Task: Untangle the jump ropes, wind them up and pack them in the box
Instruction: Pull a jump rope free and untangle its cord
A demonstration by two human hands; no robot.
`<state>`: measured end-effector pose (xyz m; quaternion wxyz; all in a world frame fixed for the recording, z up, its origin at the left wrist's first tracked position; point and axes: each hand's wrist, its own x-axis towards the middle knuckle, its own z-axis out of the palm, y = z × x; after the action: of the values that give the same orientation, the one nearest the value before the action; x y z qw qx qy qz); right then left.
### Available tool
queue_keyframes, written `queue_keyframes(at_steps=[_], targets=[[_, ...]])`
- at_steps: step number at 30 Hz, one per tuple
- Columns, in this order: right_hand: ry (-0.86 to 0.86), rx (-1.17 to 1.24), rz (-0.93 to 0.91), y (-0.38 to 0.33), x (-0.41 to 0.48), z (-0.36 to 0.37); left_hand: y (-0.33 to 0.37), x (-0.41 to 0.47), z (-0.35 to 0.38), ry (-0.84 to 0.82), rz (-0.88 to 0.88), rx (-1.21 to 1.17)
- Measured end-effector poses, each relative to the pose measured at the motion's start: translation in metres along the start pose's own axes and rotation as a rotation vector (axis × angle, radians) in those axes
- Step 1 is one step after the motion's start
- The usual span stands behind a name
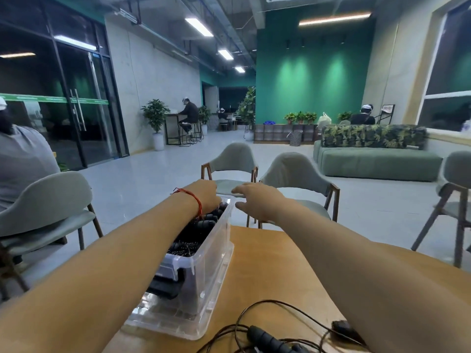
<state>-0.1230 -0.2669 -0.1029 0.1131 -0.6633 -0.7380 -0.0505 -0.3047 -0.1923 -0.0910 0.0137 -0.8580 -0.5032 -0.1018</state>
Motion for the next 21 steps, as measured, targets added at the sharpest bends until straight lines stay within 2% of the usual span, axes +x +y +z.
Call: queue_keyframes(at_steps=[6, 9, 12, 15, 17, 21], targets=[[-0.094, -0.038, 0.052, 0.02, -0.082, -0.032, 0.06, -0.06, -0.002, -0.063, 0.23, 0.099], [-0.129, -0.053, 0.064, 0.028, -0.126, -0.047, 0.084, -0.099, -0.004, -0.19, 0.367, 0.134], [-0.177, -0.041, 0.085, 0.028, -0.177, -0.055, 0.105, -0.137, -0.001, -0.353, 0.427, 0.091], [-0.25, -0.037, 0.09, 0.024, -0.225, -0.048, 0.114, -0.164, 0.021, -0.534, 0.447, 0.139], [-0.345, -0.026, 0.094, 0.023, -0.249, -0.036, 0.114, -0.177, 0.035, -0.541, 0.467, 0.267], [-0.423, -0.038, 0.181, 0.042, -0.267, -0.006, 0.106, -0.187, 0.072, -0.629, 0.307, 0.421]])
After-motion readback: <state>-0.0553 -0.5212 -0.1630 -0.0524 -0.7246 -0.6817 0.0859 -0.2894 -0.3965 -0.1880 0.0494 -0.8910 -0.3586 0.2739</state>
